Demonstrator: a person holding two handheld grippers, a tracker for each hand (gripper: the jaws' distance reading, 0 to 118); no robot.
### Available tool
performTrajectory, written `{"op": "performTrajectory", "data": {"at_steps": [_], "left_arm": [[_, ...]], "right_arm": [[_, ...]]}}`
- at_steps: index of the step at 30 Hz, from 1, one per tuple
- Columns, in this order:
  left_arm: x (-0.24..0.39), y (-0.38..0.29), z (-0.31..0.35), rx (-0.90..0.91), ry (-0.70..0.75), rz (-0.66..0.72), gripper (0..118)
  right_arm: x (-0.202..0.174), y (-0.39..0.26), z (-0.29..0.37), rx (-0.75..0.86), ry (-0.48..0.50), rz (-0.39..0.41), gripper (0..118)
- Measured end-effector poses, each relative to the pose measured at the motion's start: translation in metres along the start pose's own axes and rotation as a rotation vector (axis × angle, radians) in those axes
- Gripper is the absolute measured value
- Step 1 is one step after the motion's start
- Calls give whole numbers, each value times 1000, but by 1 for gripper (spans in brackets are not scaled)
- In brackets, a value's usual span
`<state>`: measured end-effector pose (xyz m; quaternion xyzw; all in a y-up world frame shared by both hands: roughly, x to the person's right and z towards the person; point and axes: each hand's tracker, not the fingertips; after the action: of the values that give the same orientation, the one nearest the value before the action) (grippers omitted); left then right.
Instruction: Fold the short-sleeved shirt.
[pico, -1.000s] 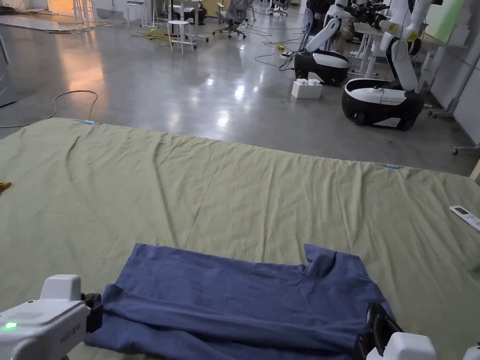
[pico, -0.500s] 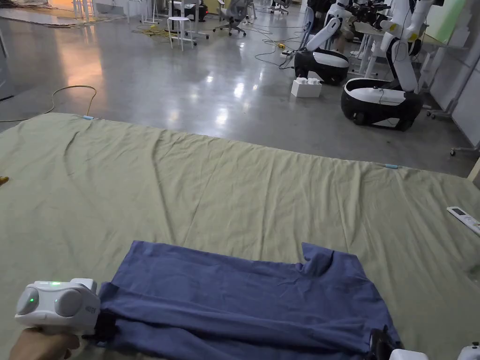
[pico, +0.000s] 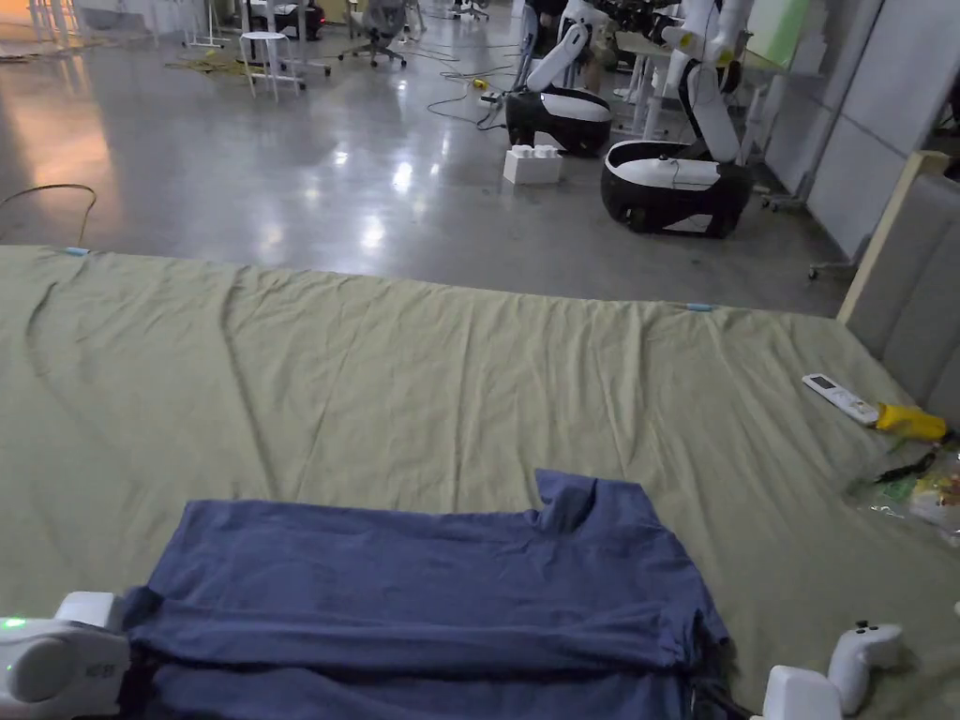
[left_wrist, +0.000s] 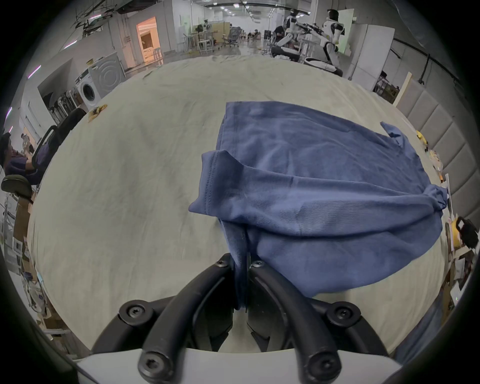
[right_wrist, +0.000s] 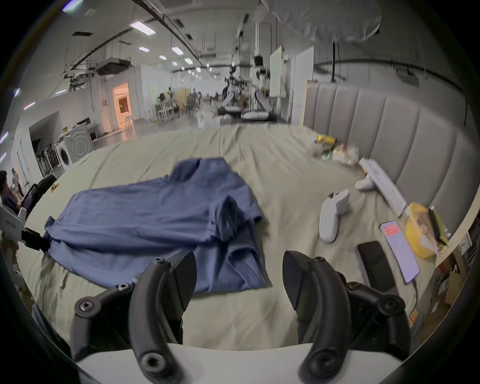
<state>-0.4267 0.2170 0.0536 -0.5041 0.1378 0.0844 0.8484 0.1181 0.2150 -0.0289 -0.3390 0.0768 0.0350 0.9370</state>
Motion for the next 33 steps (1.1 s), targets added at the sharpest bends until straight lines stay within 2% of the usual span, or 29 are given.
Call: {"op": "performTrajectory", "data": {"at_steps": [5, 9, 11, 12, 13, 14, 16, 17, 26, 33], "left_arm": [[-2, -4, 12, 43, -8, -11, 8], [-6, -6, 13, 64, -14, 10, 8], [-6, -7, 12, 65, -15, 14, 8], [-6, -8, 12, 66, -17, 14, 8], [-6, -10, 13, 70, -17, 16, 8], [-6, -10, 13, 72, -19, 21, 8], [-6, -13, 12, 79, -23, 32, 8], [-6, -13, 13, 83, -20, 31, 8], [-9, -1, 47, 164, -57, 56, 7], [-27, 16, 91, 217, -119, 96, 6]], "right_arm": [[11, 5, -38, -131, 37, -12, 74], [-5, 6, -69, -246, 84, 16, 74], [-13, 2, -81, -299, 83, 43, 68], [-18, -1, -83, -298, 60, 82, 63], [-23, -2, -80, -263, 32, 139, 51], [-26, 0, -78, -252, 52, 165, 45], [-26, 2, -74, -249, 106, 132, 31], [-31, 4, -70, -245, 99, 130, 12], [-22, 35, -48, -219, 72, 141, 8], [-24, 73, -2, -171, 83, 214, 8]]}}
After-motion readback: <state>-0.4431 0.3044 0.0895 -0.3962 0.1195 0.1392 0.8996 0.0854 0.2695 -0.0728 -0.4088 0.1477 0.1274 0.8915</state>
